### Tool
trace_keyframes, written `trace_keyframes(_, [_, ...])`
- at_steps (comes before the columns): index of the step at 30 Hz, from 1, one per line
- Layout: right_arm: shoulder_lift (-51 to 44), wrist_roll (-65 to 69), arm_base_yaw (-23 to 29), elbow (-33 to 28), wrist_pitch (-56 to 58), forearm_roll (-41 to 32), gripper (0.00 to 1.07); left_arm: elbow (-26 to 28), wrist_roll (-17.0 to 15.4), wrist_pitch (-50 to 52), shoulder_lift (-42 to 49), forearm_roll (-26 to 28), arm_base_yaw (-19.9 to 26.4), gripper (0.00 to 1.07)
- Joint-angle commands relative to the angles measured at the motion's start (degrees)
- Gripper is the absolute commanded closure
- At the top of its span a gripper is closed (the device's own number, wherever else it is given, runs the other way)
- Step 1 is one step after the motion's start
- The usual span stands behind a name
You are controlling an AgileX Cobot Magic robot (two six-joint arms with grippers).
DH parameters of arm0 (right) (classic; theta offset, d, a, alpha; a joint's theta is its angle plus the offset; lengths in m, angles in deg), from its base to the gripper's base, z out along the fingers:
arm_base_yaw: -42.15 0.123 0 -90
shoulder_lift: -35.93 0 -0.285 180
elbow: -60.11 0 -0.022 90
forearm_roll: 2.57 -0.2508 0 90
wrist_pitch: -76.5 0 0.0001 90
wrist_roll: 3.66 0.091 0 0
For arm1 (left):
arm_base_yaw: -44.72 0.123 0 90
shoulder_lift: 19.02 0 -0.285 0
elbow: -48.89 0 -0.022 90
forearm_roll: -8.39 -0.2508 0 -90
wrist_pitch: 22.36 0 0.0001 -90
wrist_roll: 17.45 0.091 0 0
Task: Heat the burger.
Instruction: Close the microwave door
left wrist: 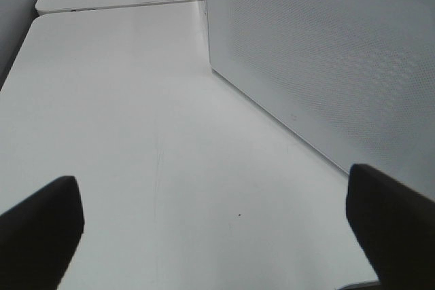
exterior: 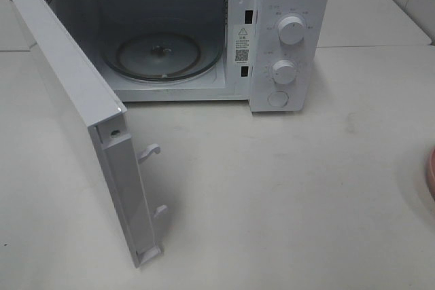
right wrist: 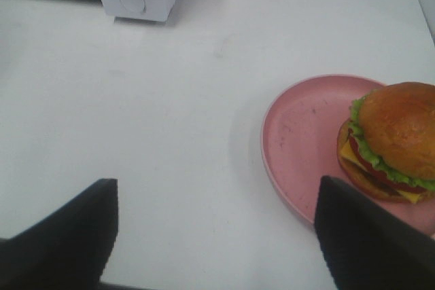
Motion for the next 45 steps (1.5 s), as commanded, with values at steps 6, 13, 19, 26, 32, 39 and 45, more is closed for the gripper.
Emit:
trace_keyframes(6, [-3.7, -1.0, -0.5, 0.0, -0.6, 0.0, 0.31, -0.1, -0.3, 0.0, 1.1, 0.2, -0.1, 0.06])
trace_keyframes(13, [-3.7, -1.0, -3.4, 0.0, -0.6, 0.0, 0.31, -0.1, -0.3, 0.0, 1.1, 0.2, -0.1, 0.06])
trace_keyframes(19, [-3.7, -0.9, -6.0, 0.0, -0.6, 0.0, 0.31, -0.1, -0.3, 0.0, 1.1, 0.2, -0.1, 0.06])
trace_keyframes(26, [-3.7, -0.9, -6.0, 0.0, -0.6, 0.0, 0.31, -0.1, -0.3, 0.0, 1.1, 0.2, -0.1, 0.06])
trace_keyframes(32, [-3.7, -0.9, -6.0, 0.0, -0.6, 0.0, 0.31, -0.1, -0.3, 0.0, 1.1, 0.2, -0.1, 0.06])
trace_keyframes(39, [-3.7, -0.9, -6.0, 0.0, -0.6, 0.0, 0.31, -0.1, -0.3, 0.0, 1.1, 0.2, -0.1, 0.06])
trace_keyframes(45, [-3.7, -0.9, -6.0, 0.0, -0.6, 0.0, 0.31, -0.1, -0.3, 0.0, 1.1, 0.2, -0.1, 0.06])
